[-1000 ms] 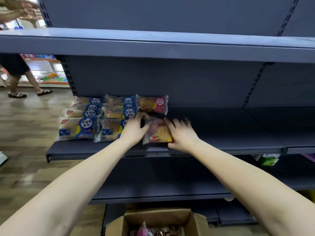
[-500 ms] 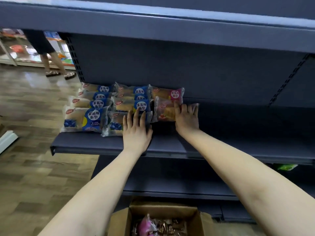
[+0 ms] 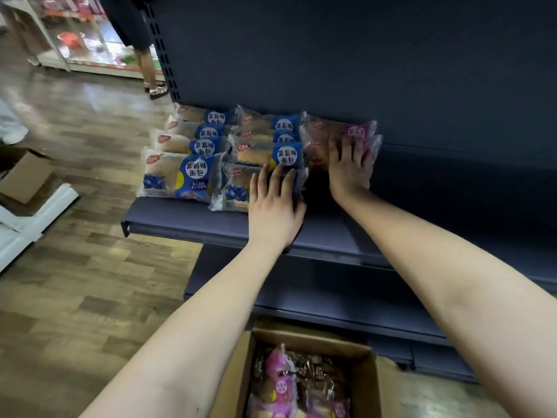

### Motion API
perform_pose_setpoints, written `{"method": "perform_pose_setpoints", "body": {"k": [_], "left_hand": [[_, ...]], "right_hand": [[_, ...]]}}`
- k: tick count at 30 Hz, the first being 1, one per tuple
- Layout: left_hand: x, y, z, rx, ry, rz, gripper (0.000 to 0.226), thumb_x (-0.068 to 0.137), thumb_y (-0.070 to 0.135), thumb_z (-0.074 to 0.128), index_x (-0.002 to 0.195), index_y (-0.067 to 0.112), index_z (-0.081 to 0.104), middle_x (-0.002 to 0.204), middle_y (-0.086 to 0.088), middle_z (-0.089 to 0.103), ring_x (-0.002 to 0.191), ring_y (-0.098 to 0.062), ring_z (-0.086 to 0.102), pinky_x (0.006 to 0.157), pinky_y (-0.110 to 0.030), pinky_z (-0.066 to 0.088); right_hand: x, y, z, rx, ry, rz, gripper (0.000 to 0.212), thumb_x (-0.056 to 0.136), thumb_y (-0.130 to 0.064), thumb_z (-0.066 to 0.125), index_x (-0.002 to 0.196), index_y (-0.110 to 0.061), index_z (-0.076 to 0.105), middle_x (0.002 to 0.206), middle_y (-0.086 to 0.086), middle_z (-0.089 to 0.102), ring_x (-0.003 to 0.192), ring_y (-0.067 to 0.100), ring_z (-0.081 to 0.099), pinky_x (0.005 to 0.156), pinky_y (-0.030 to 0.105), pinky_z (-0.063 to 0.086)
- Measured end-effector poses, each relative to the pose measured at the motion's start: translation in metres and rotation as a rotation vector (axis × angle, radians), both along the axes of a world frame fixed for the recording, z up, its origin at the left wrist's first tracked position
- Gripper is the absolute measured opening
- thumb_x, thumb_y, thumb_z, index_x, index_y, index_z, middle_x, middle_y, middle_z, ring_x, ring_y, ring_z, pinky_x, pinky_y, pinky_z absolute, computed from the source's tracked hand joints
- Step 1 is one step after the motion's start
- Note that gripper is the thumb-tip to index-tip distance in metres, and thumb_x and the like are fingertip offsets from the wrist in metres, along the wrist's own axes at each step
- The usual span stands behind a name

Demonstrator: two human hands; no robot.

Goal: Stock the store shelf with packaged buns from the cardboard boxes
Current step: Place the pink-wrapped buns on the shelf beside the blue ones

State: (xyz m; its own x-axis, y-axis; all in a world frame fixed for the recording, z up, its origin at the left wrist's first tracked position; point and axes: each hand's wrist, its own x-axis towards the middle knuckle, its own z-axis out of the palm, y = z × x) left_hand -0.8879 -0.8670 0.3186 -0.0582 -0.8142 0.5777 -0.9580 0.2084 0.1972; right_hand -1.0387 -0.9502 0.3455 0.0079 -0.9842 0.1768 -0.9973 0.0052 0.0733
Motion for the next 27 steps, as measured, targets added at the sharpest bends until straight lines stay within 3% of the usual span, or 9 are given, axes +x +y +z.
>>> {"method": "perform_pose_setpoints", "body": {"k": [7,10,13,16,21,27], "left_hand": [[0.000,-0.002,-0.003,-0.008,0.005,0.001,0.052,0.081,0.032,0.050,0.126,0.009,0.058,0.134,-0.012,0.054,0.130,-0.039,0.042,0.111,-0.050,0.026],[0.000,-0.002,-0.003,-0.035,0.009,0.001,0.051,0.081,0.031,0.050,0.125,0.008,0.059,0.133,-0.012,0.055,0.129,-0.039,0.043,0.111,-0.050,0.026],[0.002,-0.003,-0.004,-0.046,0.006,-0.005,0.051,0.081,0.031,0.049,0.125,0.008,0.059,0.133,-0.013,0.056,0.129,-0.039,0.043,0.111,-0.050,0.026],[0.001,-0.003,-0.005,-0.049,-0.003,-0.008,0.050,0.081,0.031,0.050,0.124,0.008,0.060,0.132,-0.013,0.056,0.128,-0.039,0.044,0.111,-0.049,0.026],[0.000,-0.002,-0.003,-0.051,-0.009,-0.016,0.047,0.082,0.029,0.050,0.122,0.007,0.061,0.131,-0.015,0.057,0.127,-0.040,0.045,0.110,-0.050,0.028],[-0.001,0.002,0.003,0.029,-0.104,0.000,0.051,0.083,0.034,0.047,0.124,0.006,0.059,0.133,-0.020,0.054,0.126,-0.044,0.046,0.107,-0.055,0.031]], "right_hand": [[0.003,-0.003,-0.001,-0.002,-0.079,-0.005,0.083,0.089,-0.013,0.052,0.152,-0.019,-0.001,0.158,0.014,0.000,0.144,0.038,-0.004,0.115,0.058,0.001],[-0.002,0.004,0.002,-0.046,-0.262,0.047,0.093,0.078,-0.015,0.061,0.152,-0.019,0.005,0.158,0.012,0.006,0.145,0.035,-0.002,0.115,0.056,-0.003],[-0.003,0.015,-0.001,-0.163,-0.451,0.079,0.088,0.075,-0.009,0.056,0.151,-0.017,0.013,0.157,0.010,0.012,0.145,0.031,0.003,0.115,0.053,-0.008],[-0.002,0.024,-0.012,-0.179,-0.427,0.157,0.081,0.077,-0.006,0.054,0.150,-0.013,0.018,0.155,0.011,0.019,0.145,0.026,0.011,0.116,0.053,-0.009],[-0.006,0.044,-0.010,-0.134,-0.570,0.141,0.070,0.084,-0.008,0.050,0.149,-0.018,0.024,0.156,0.003,0.019,0.145,0.022,0.013,0.116,0.041,-0.007],[-0.030,0.083,-0.004,-0.109,-0.565,0.074,0.061,0.089,-0.014,0.046,0.147,-0.021,0.029,0.155,0.004,0.022,0.144,0.021,0.017,0.117,0.047,-0.002]]}}
